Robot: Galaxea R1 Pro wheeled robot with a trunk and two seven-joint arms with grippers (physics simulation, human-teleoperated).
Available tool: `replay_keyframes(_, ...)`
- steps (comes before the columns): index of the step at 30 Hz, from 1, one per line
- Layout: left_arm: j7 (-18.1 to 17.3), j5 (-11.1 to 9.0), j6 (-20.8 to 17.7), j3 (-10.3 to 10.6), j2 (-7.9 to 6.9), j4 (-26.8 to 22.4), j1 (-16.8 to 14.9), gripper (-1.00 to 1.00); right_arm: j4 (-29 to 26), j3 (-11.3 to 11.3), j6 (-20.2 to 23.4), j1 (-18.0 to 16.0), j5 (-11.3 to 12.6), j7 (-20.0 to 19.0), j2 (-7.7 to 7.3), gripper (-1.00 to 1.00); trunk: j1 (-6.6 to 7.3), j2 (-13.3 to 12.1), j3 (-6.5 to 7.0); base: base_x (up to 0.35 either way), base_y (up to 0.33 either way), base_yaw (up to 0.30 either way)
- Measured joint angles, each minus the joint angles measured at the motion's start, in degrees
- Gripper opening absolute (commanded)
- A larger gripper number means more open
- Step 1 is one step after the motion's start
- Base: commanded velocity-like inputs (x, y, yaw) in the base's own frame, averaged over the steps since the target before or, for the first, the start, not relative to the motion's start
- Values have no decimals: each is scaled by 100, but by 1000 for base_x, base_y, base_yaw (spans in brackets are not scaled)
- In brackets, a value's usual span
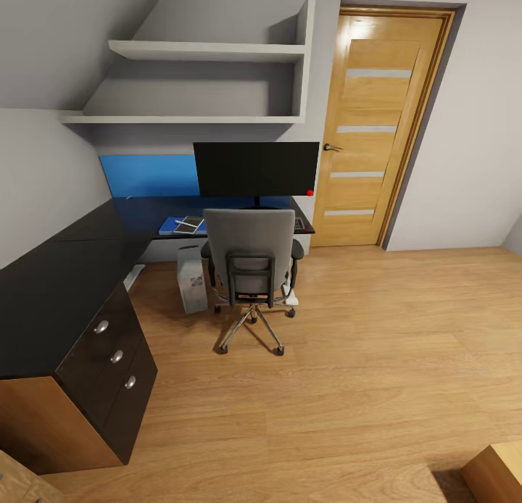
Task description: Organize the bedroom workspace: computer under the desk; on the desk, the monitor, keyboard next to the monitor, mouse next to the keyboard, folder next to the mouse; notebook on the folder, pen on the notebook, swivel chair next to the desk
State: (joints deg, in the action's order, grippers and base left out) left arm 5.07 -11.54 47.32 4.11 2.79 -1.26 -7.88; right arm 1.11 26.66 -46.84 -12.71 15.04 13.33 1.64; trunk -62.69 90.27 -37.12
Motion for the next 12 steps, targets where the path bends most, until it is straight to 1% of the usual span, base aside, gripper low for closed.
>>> replay_keyframes(12,3,0,0,0,1,0,0,100,0,0,0,2,0,0,0,100,0,0,0,0,0,0)
